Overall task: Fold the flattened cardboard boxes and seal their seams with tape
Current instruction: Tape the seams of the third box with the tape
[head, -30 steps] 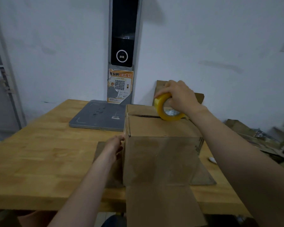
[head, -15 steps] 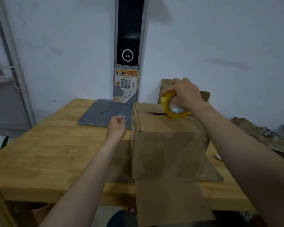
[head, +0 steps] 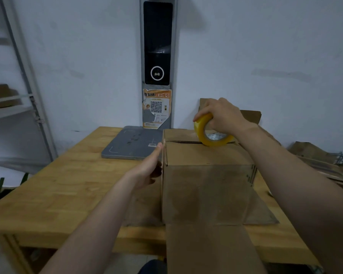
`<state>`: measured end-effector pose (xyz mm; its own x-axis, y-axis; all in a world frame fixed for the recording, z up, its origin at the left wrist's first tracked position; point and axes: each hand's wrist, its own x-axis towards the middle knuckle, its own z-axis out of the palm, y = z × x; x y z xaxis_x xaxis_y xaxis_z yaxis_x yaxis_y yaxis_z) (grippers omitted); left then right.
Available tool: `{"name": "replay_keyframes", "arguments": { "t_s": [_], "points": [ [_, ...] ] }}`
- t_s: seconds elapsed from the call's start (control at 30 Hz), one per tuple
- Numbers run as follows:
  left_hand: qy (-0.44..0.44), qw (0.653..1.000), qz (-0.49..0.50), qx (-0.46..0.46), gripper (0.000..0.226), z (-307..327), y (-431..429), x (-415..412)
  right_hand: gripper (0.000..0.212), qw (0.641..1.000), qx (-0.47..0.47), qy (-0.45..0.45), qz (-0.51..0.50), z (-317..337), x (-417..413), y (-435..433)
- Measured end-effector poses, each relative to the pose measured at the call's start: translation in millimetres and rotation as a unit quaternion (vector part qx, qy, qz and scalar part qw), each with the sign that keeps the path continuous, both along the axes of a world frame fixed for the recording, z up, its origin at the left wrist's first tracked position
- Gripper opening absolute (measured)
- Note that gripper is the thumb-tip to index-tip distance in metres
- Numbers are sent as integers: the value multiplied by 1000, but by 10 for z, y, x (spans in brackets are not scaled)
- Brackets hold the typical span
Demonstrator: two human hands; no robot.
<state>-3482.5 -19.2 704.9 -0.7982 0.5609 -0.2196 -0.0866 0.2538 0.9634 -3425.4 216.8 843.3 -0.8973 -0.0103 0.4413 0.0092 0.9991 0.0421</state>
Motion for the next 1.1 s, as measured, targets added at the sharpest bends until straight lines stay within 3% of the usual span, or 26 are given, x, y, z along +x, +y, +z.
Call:
{"name": "replay_keyframes", "arguments": {
  "t_s": [0.1, 0.2, 0.37, 0.5, 0.77, 0.87, 0.97, 1.1],
  "points": [
    [164, 985, 20, -55, 81, 255, -40, 36, 63, 1000, -13, 2, 10, -2, -14, 56],
    [290, 945, -33, -149, 78, 545, 67, 41, 54, 1000, -2, 10, 14, -13, -39, 47],
    [357, 840, -124, -390, 85, 731, 430, -25, 52, 999, 15, 32, 23, -26, -89, 73],
    [379, 786, -127, -471, 89, 744, 603, -17, 55, 999, 20, 23, 35, -24, -80, 118],
    [397, 774, -143, -471, 84, 730, 932, 123, 56, 995, 84, -9, 47, -6, -82, 20],
    [396, 780, -140, -464, 90, 691, 909, 94, 67, 994, 84, -17, 62, -1, -104, 118],
    [388, 790, -141, -453, 96, 695, 865, 48, 70, 993, -42, -1, 114, -64, -120, 359],
    [392, 785, -139, -459, 101, 707, 885, 94, 67, 953, -269, 38, 133, -333, 15, 702]
  ]
}}
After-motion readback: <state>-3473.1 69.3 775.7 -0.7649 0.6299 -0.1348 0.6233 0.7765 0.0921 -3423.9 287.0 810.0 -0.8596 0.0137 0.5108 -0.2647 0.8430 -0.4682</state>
